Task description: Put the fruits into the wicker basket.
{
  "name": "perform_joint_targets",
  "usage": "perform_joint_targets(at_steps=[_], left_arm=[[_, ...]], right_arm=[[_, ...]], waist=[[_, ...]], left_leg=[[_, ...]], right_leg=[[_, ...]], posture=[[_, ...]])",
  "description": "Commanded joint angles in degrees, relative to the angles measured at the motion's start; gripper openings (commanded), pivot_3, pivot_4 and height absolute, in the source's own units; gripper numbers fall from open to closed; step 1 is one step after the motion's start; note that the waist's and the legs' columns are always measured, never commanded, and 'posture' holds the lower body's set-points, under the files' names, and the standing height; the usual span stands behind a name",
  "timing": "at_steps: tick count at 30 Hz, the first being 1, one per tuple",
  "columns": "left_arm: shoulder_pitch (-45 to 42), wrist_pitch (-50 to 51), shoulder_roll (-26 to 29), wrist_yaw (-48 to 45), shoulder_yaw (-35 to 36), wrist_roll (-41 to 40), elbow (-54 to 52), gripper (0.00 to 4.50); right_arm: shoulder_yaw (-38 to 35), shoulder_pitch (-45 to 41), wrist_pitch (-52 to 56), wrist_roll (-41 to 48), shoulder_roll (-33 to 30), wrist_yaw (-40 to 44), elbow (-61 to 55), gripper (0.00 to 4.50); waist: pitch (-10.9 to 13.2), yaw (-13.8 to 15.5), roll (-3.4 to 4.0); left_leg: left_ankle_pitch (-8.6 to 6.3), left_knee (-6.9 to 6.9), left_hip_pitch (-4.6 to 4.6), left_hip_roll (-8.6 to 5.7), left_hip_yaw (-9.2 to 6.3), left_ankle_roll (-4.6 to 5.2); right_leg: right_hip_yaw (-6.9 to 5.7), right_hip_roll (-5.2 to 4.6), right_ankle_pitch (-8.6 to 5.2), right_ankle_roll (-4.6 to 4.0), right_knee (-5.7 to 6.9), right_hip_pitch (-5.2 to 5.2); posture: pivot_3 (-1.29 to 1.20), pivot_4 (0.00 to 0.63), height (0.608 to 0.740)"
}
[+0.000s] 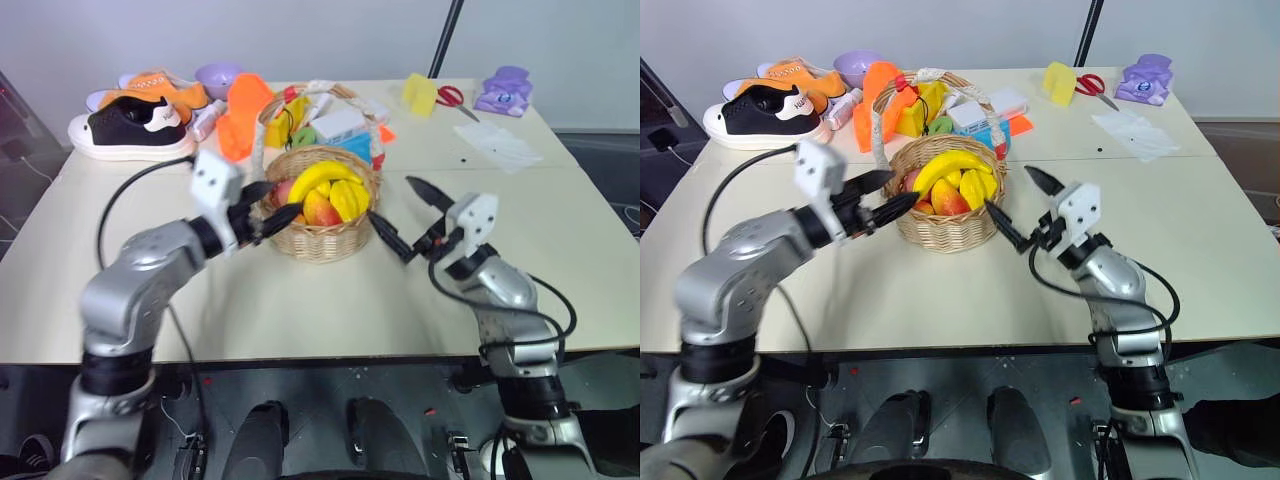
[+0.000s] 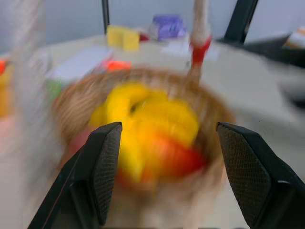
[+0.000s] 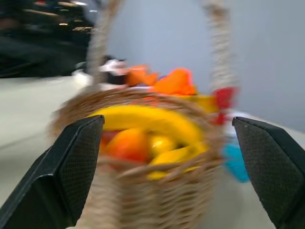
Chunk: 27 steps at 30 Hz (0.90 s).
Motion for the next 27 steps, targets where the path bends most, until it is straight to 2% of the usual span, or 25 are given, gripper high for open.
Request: perform_joint_targets(at_steps=[1, 3, 8, 17, 19, 21, 27], left_arm=[[4.2, -6.5, 2.3, -3.5, 9.7, -2.6, -1.8, 3.36], [9.0, -9.5, 3.1, -6.7, 14.2, -4.5, -1.3, 3.36], [19.5, -19.2, 2.9, -12.2, 17.5, -3.5, -1.1, 3.36], [26.9, -25.0, 1.5, -11.4, 20.1, -5.9, -2.9, 3.36], [27.3, -25.5, 1.2, -11.0, 19.7, -6.3, -3.3, 3.42], [27.3, -25.8, 1.1, -10.6, 19.0, -6.5, -3.4, 3.42], [26.7, -25.8, 1.4, -11.1, 15.2, -5.8, -1.8, 3.42]], right_arm=[[0.0, -4.6, 3.8, -0.7, 1.0, -3.3, 1.4, 4.50], [0.0, -7.9, 5.7, -0.2, 2.4, -4.8, 3.5, 4.50], [0.8, -16.4, 2.9, -4.6, 4.6, -7.8, 14.9, 4.50], [1.8, -21.4, 0.0, -7.5, 6.5, -7.5, 23.4, 4.50], [0.9, -21.3, -0.1, -6.2, 6.7, -6.8, 23.2, 3.98], [0.2, -21.2, -0.1, -4.8, 6.9, -5.9, 22.5, 3.20], [-1.0, -19.7, 0.2, -3.2, 7.2, -5.6, 20.1, 0.07]], waist=[[0.0, 0.2, -0.01], [0.0, 0.2, 0.00], [0.0, 0.2, 0.00], [0.0, 0.0, 0.00], [0.0, 0.1, 0.00], [0.0, 0.1, 0.00], [0.0, 0.0, 0.00]], left_leg=[[0.00, 0.03, -0.01, 0.00, 0.06, 0.00], [0.00, 0.04, -0.01, 0.02, 0.21, 0.00], [0.00, 0.04, -0.01, 0.04, 0.38, 0.00], [0.00, 0.00, -0.03, 0.07, 0.69, 0.01], [-0.01, -0.02, -0.03, 0.07, 0.71, 0.02], [-0.01, -0.02, -0.04, 0.08, 0.71, 0.02], [-0.01, -0.02, -0.04, 0.08, 0.74, 0.02]], right_leg=[[-0.04, -0.02, -0.01, -0.03, -0.01, 0.04], [0.01, -0.06, -0.01, -0.07, -0.03, 0.02], [0.10, -0.12, -0.01, -0.12, -0.08, 0.01], [0.18, -0.37, 0.00, -0.11, -0.10, -0.11], [0.20, -0.37, 0.00, -0.11, -0.09, -0.14], [0.21, -0.36, 0.01, -0.10, -0.07, -0.16], [0.22, -0.33, 0.01, -0.09, -0.07, -0.17]], posture=[[0.00, 0.150, 0.740], [0.00, 0.150, 0.740], [0.00, 0.150, 0.740], [0.00, 0.150, 0.740], [0.00, 0.150, 0.740], [0.00, 0.150, 0.740], [0.00, 0.150, 0.740]])
